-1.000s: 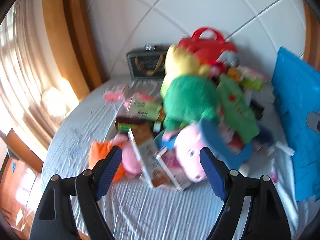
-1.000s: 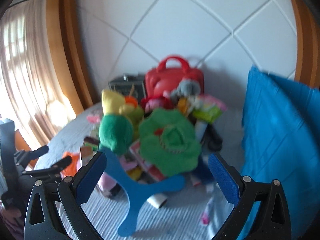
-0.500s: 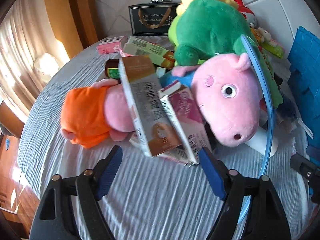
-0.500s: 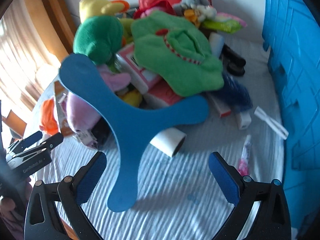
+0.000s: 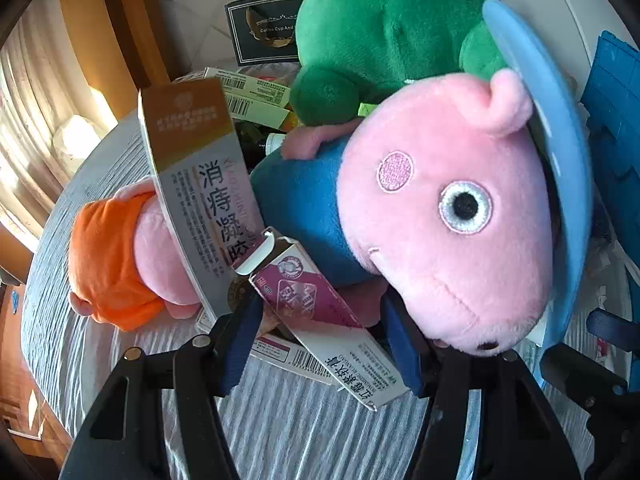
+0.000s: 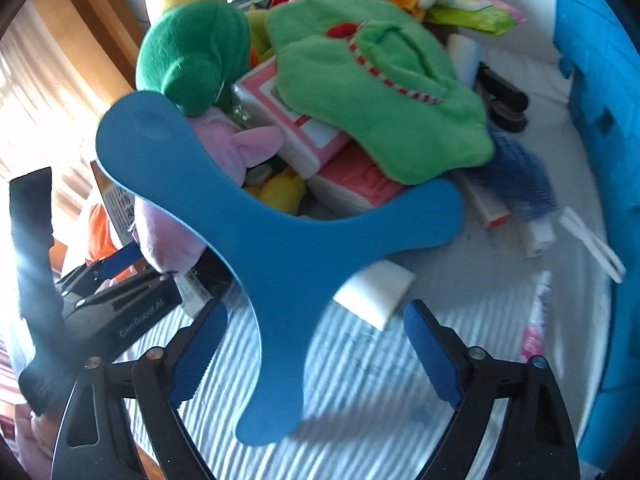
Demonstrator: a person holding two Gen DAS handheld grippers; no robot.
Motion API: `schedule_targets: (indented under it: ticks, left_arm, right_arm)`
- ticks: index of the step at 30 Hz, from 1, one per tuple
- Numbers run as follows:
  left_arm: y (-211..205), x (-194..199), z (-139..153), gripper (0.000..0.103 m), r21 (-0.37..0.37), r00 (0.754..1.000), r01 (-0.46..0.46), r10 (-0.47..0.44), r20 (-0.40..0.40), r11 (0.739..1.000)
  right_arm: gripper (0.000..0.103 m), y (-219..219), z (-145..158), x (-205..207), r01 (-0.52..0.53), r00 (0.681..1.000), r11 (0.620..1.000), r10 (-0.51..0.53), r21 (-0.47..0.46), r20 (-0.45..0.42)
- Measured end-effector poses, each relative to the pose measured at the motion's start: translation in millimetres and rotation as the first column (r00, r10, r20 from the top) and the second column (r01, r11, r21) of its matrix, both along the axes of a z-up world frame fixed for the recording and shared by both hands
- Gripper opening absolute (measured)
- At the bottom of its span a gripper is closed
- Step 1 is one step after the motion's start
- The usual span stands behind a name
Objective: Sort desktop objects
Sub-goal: 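Grasp the pink-white milk carton with left tool while right tool grasps blue boomerang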
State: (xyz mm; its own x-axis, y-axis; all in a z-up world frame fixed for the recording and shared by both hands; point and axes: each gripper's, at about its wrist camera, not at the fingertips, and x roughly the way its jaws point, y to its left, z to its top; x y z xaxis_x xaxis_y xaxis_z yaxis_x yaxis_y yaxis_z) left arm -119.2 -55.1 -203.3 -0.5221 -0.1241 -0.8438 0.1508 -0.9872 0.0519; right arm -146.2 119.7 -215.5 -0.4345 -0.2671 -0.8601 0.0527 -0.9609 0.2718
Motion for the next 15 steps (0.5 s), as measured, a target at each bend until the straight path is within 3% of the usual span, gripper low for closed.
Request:
schedule_targets:
  ticks: [1,2,3,5,6,8,10,15]
  left_arm:
    - [-0.6,-1.2,-3.3,0.059,0.011,1.000,0.003,-0.003,0.011,1.000]
    - [-1.2,-2.0,-6.3,0.047,0.022,1.000,0.006,-0.007,0.021,1.000]
    - [-2.9,-3.1,-10.9,0.043,0.040,0.999,0.008,-0.009,0.040,0.999]
    - [-7.7,-2.0,-12.3,0.037,0.085,0.999,0.005,-0.009,0.043,0.996]
    - [-9.6,-0.5,-10.9,0.035,0.098,0.999,0.005,-0.009,0.041,0.995]
    - [-10.7,3.8,-5.5,0.028,0.102,0.999,0.015,-0.019,0.036,0.995]
    - [-12.0,11.0,5.3,0.027,0.095,1.000,0.016,-0.017,0.012,0.995]
    - [-14.0,27.3,32.7,0.026,0.083,0.999,0.014,-0.011,-0.036,0.996]
  right_arm:
    - [0.087,-0.7,-5.0,-4.1,0.002,1.000,1.000,-0.002,-0.006,0.010]
    - [0.087,-1.2,-10.5,-8.4,0.007,1.000,1.000,-0.007,-0.005,0.020]
    - [0.084,-1.9,-13.0,-11.0,0.011,1.000,1.000,-0.012,0.008,0.017]
    - [0.070,-4.4,-11.1,-14.0,-0.001,1.000,0.999,0.001,0.034,-0.003]
    - [0.053,-4.9,-10.8,-15.5,-0.007,1.000,1.000,0.007,0.026,0.003]
    - [0.047,-7.7,-5.8,-14.3,-0.012,1.000,0.997,0.013,0.074,-0.013]
    - [0.035,-9.1,3.8,-8.4,-0.018,0.999,0.994,0.023,0.111,-0.048]
    - [0.023,-0.6,24.3,2.9,0.001,0.995,0.991,0.012,0.137,-0.096]
